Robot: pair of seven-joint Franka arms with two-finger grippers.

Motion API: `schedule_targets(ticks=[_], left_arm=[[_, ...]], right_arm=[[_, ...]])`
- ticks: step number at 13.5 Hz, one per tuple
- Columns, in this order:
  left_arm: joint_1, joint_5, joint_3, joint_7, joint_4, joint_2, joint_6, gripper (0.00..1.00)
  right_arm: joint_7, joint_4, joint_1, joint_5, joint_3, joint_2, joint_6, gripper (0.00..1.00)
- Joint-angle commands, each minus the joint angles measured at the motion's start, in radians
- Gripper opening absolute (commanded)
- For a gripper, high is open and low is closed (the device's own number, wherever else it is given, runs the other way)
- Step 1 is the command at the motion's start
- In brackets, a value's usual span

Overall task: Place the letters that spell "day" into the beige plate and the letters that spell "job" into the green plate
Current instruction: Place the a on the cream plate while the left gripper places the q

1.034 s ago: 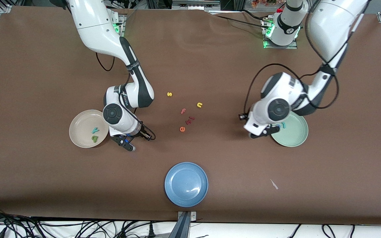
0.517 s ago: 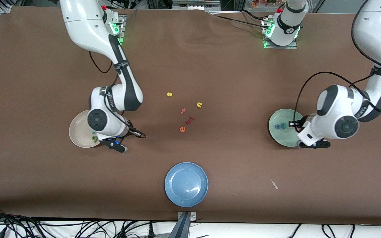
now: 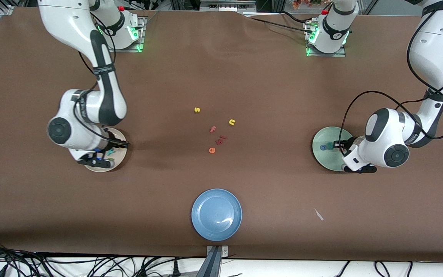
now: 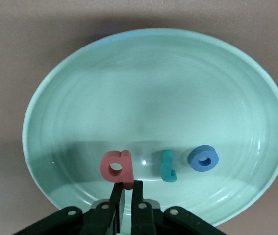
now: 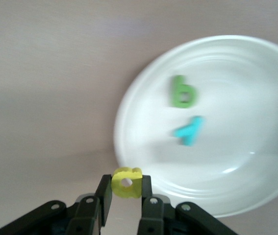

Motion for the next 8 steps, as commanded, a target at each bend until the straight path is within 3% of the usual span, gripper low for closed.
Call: schedule_targets(ticks=[1,2,6,8], left_arm=[[0.0,0.027,-0.013,0.007,0.007,-0.012,-0.006,1.0],[-0.001,0.026,-0.015,0.007,0.009,-0.018,-0.008,1.0],[0.002,0.011,-0.073,0.003,0.028,-0.137,-0.073,1.0],[0.004,0.009,-0.11,0.003,0.085,-0.206,-0.154,1.0]], right_arm=[[-0.087,-0.046,0.003,0.002,-0.031,-0.027,0.006,0.64],[-0.085,-0.039,0.0,0.002,-0.031,-0.025,0.004,1.0],[-0.079,0.037,-0.002,0.0,-0.031,-0.025,-0.058,1.0],[-0.079,0.085,0.0,0.0,-0.031,-0.025,-0.124,1.0]])
